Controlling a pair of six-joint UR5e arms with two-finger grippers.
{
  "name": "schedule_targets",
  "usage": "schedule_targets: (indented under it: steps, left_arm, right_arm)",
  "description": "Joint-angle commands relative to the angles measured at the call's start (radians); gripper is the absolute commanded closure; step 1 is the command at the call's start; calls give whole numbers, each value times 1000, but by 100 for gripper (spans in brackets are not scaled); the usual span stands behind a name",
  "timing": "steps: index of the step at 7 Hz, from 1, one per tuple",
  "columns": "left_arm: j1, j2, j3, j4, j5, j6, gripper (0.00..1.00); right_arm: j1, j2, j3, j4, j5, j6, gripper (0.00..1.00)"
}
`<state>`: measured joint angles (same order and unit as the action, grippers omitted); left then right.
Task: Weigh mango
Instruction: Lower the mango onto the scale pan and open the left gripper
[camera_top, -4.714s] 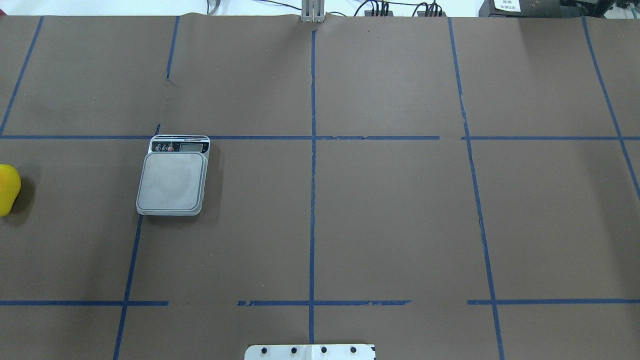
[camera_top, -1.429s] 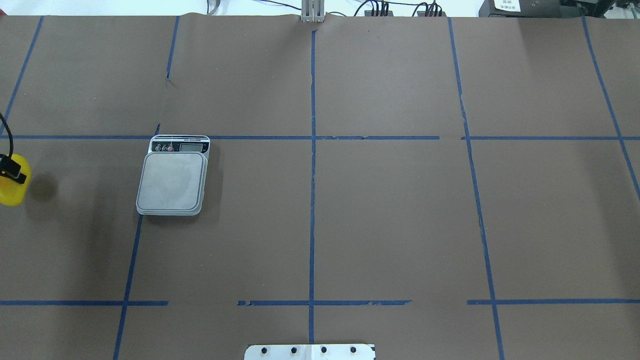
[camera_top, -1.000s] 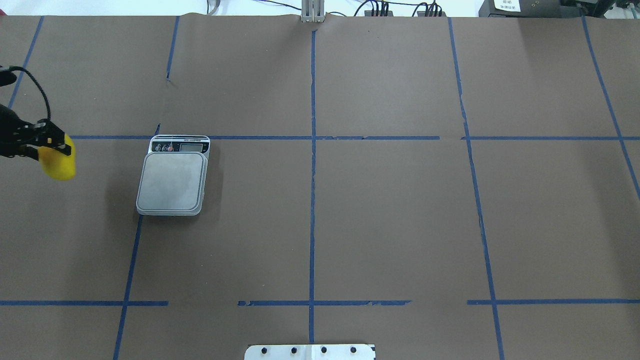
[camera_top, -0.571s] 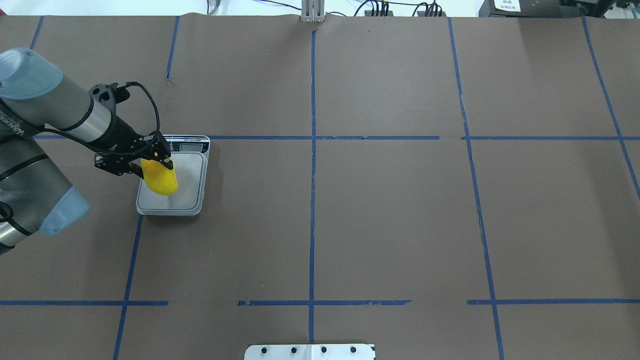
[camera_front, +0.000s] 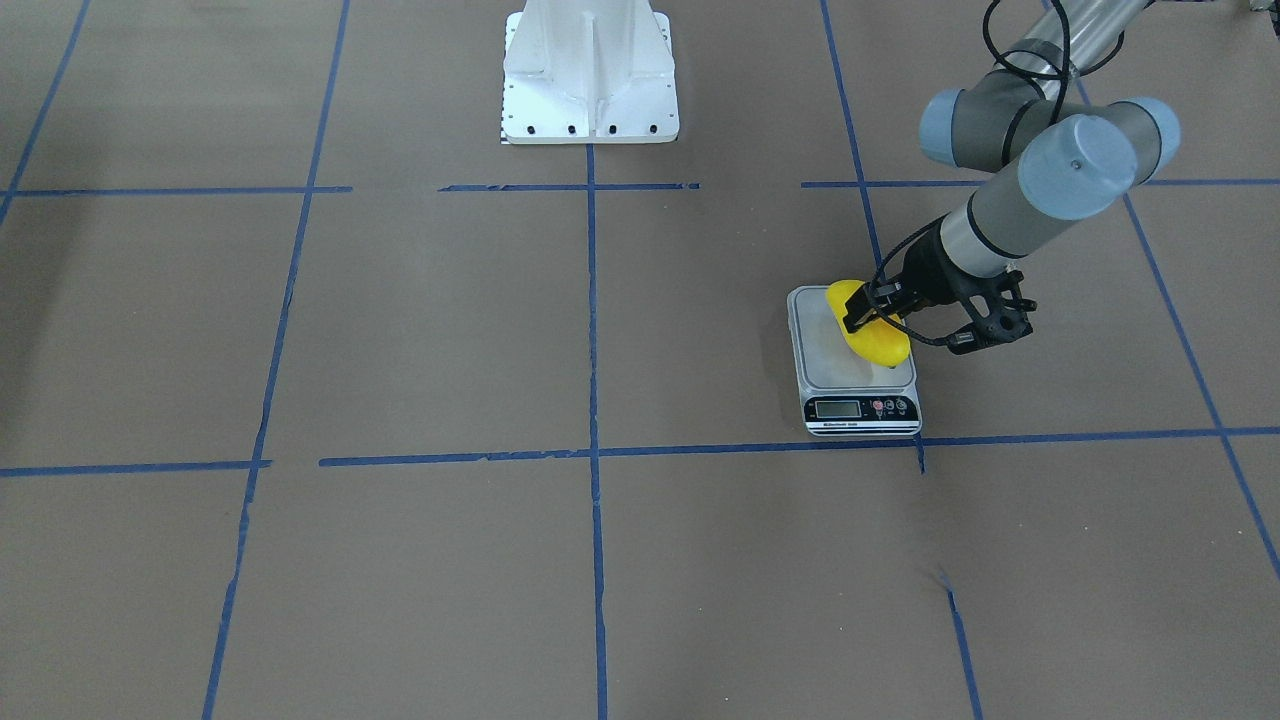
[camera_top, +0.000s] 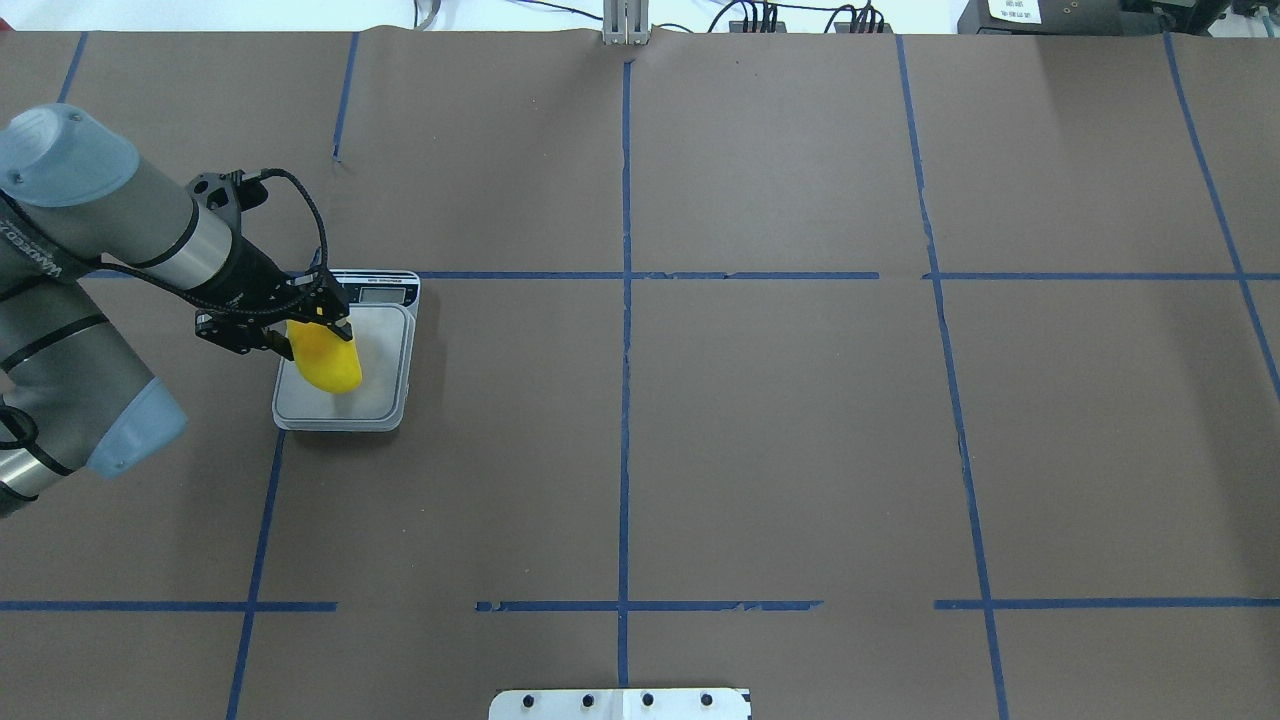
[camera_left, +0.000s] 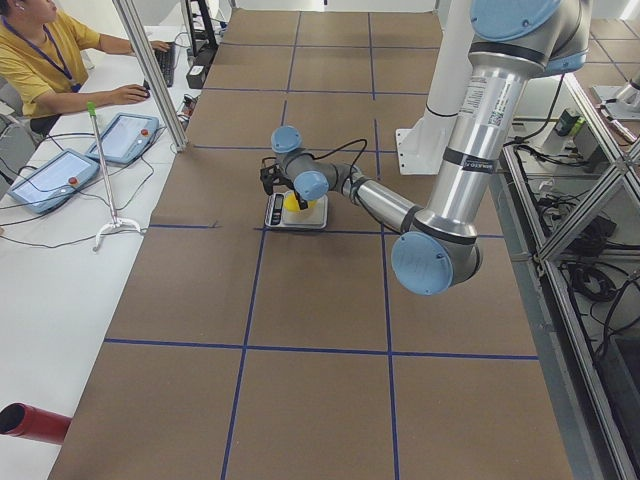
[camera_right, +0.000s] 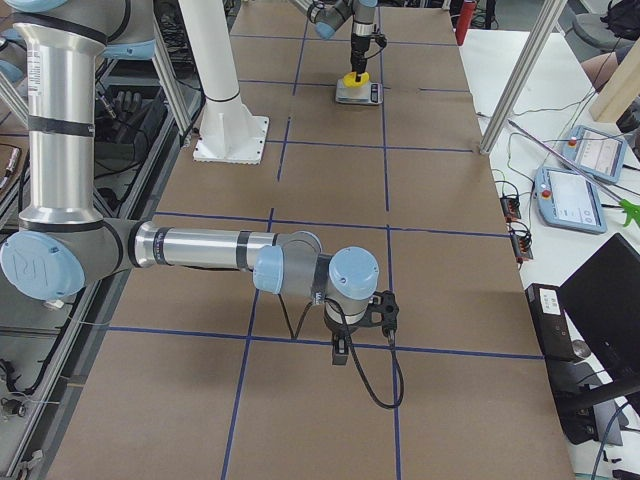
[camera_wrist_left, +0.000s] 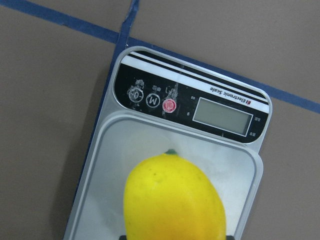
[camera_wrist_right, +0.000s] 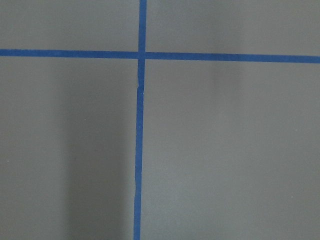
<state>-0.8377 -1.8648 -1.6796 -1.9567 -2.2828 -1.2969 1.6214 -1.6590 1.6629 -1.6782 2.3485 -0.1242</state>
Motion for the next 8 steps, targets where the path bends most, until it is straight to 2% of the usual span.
schedule_targets:
  steps: [1,2,3,4,6,7,8]
  left_arm:
    - [2,-1,-9,-1,11,1,0]
    - [-10,7,-37,2,9,2,0]
    - [-73,13,-79,10,8,23,0]
    - [-172,54,-95,16,-1,144,0]
    - [-352,276,-179,92,-3,587,0]
    - [-442,350,-164,138,-3,855,0]
    - [-545,377,-152,242,-1,1104,0]
  right_arm:
    - [0,1,0,0,0,0,0]
    - [0,-1,0,0,0,0,0]
    - [0,1,0,0,0,0,0]
    - [0,-1,0,0,0,0,0]
    - [0,1,0,0,0,0,0]
    - [0,1,0,0,0,0,0]
    - [0,-1,0,0,0,0,0]
